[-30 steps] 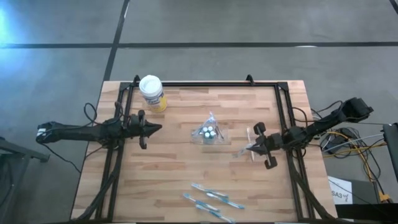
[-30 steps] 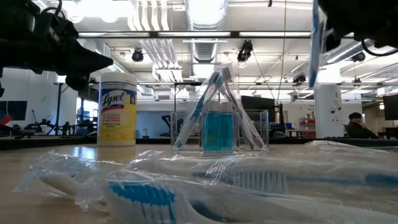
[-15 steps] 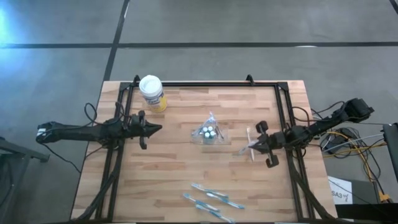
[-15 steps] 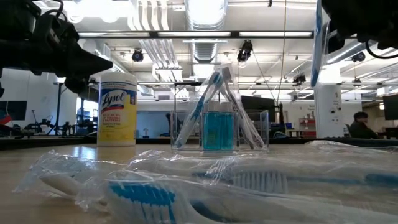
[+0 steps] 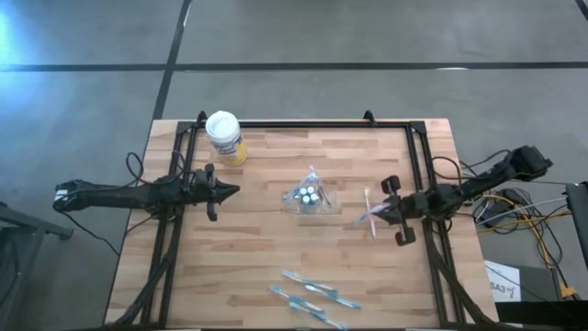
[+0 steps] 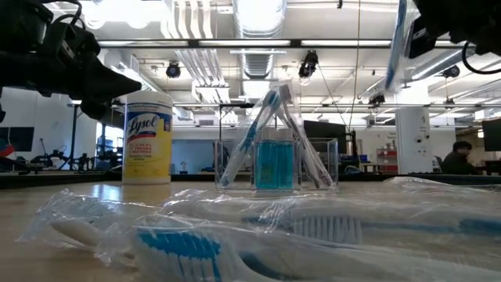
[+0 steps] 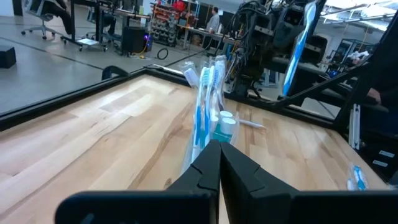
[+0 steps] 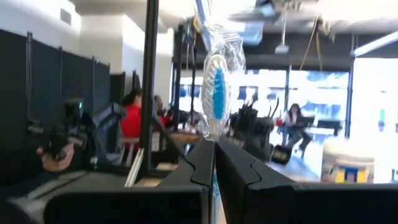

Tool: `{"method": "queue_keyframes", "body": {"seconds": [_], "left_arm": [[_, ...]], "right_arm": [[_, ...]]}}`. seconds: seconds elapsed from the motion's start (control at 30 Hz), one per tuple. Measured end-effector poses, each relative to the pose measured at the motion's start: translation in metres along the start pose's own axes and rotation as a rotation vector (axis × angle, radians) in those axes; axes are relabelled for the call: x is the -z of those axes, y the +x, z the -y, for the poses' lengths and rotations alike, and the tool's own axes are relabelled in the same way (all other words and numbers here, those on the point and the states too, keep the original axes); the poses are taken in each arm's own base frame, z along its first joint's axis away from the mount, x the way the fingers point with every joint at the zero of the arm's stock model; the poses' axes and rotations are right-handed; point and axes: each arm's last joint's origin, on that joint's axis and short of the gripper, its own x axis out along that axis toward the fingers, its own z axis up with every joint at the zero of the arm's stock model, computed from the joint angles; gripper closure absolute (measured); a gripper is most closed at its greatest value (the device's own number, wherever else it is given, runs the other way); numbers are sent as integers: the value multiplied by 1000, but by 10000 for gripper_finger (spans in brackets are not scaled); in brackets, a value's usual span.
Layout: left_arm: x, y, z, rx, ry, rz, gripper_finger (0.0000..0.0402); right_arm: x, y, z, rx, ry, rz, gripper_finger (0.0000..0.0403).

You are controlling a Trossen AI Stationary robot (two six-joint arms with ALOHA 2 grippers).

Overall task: Pick & Place toothbrushing station
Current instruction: Put the blue toothbrush into the left compartment of the transparent organizer

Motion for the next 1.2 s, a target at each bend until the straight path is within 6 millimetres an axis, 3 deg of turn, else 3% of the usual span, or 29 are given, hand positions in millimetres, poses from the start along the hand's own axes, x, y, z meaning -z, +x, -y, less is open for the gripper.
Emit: {"method": "queue_keyframes", "body": {"seconds": [0.13, 0.67, 1.0, 1.1, 1.2], "left_arm": [[0, 0, 0, 0, -4, -1, 394], [1, 0, 0, -6, -8, -6, 394], [1, 0, 0, -2, -26, -6, 394], [-6, 0, 2, 35, -133, 62, 394], [-17, -2, 8, 182, -131, 125, 394]], "right_arm": [[-10, -5, 2, 31, -20, 50, 394], [-6, -37, 9, 68, -24, -138, 394], [-7, -40, 9, 70, 13, -129, 394], [-6, -39, 9, 69, 8, -146, 394], [-7, -37, 9, 69, 5, -133, 394]]}}
